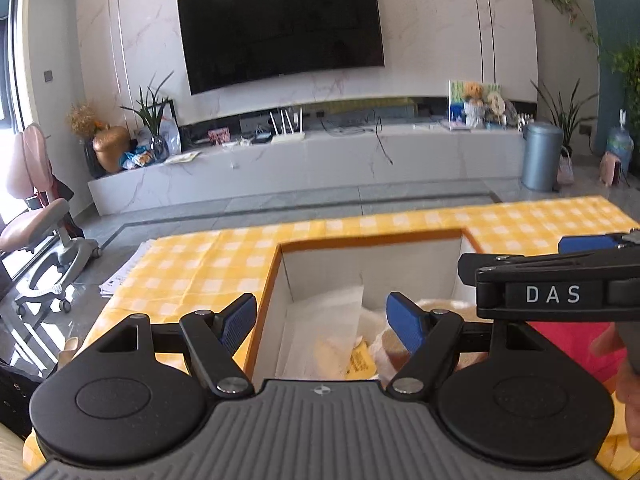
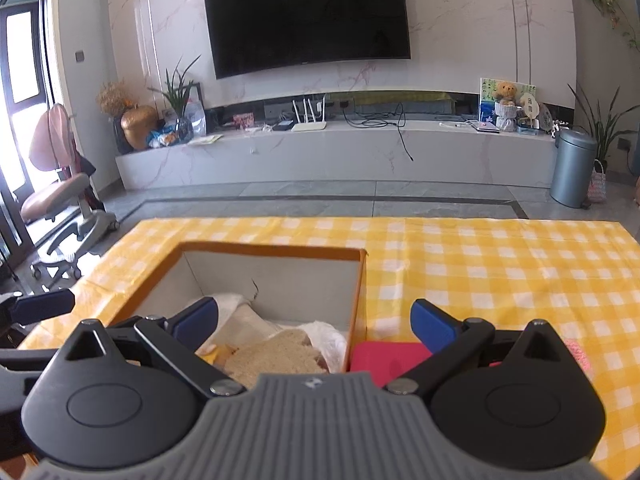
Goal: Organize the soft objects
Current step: 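Withdraw both tools from the box back over the table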
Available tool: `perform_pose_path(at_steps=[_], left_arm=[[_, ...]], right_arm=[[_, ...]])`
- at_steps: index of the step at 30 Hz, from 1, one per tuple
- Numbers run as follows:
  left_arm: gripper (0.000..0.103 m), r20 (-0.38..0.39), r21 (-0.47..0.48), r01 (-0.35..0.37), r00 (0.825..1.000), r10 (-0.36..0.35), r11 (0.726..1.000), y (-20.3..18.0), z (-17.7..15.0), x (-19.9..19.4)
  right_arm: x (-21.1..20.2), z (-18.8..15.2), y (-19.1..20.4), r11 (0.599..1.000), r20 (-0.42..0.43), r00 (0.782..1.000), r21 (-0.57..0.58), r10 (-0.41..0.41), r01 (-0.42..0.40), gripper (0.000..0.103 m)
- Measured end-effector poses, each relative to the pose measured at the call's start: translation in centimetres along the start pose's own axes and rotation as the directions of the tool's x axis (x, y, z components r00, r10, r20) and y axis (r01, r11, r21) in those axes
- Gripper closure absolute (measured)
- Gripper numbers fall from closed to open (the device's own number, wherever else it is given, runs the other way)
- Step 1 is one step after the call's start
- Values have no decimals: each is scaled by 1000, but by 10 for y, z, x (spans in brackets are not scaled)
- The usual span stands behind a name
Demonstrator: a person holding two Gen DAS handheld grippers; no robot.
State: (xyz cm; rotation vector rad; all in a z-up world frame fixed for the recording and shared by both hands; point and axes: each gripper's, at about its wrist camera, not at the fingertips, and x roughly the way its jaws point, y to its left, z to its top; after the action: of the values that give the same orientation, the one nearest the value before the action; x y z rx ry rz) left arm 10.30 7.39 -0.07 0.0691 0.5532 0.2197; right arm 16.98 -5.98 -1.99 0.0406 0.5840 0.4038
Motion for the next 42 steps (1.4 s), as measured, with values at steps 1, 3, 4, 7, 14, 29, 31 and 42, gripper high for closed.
perform_pose_path(at_steps=[1,3,4,7,14,29,31,42], left_arm=[[16,7,-10,-2,1000,2,1000,-1,1,-3],[16,14,-31,-6,1000,7,1000,-2,4,-8],[16,11,-36,-5,1000,5,999,-3,6,-11],[16,2,-32,8,1000,-8,999,-7,9,-19],[16,50,-33,50,998,-49,998,-24,16,-43],[16,10,-43,198,980,-198,979,-72,13,-62],[16,-13,-57,220,975,-222,974,-80,9,-62],[16,-157,-21,278,948,-278,960,-135,-18,-46]], right_arm=[[-4,2,-1,1000,9,1000,8,1,-1,3],[-13,6,-3,1000,31,1000,12,4,-5,3],[-18,7,-3,1000,43,999,6,1,-2,3],[-35,12,-6,999,84,996,-17,-29,31,3],[-78,28,-31,1000,142,989,7,-30,29,3],[-144,16,-97,962,93,964,-98,-248,257,3],[-147,7,-118,972,51,973,-47,-227,230,3],[-74,-91,-168,991,-408,903,-37,-136,132,8]])
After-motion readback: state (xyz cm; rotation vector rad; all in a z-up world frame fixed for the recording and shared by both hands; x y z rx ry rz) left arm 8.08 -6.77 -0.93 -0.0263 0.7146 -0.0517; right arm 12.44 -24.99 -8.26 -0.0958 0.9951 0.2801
